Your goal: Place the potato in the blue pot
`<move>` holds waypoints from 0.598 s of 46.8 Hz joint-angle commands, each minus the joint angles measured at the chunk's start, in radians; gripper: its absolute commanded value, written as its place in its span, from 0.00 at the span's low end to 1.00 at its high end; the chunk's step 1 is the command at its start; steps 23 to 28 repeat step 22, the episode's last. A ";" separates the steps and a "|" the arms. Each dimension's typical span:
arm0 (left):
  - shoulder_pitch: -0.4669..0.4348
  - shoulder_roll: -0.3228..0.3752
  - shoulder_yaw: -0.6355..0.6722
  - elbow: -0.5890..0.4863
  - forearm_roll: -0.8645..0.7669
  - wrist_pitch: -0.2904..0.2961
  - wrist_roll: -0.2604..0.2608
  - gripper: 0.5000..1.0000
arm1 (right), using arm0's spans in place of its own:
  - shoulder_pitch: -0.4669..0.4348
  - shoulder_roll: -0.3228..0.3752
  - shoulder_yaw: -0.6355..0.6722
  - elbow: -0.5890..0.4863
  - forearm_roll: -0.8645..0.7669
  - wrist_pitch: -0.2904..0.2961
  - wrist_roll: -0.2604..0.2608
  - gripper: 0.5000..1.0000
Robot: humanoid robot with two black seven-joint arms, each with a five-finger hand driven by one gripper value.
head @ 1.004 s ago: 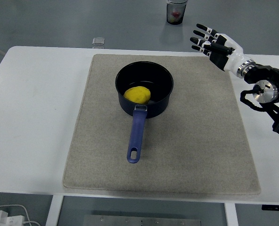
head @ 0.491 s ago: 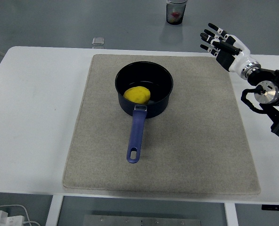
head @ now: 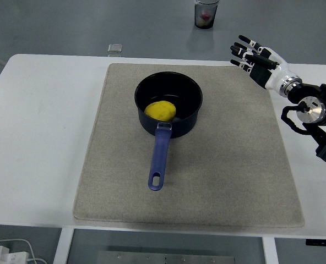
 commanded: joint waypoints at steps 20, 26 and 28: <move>0.000 0.000 0.000 0.000 0.000 0.000 0.000 0.99 | -0.002 -0.009 -0.003 0.007 -0.005 0.008 0.007 0.86; 0.000 0.000 0.000 0.000 0.000 0.000 0.000 0.99 | -0.002 -0.009 0.000 0.007 -0.005 0.007 0.009 0.86; 0.000 0.000 0.000 0.000 0.000 0.000 0.000 0.99 | -0.002 -0.009 0.000 0.007 -0.005 0.007 0.009 0.86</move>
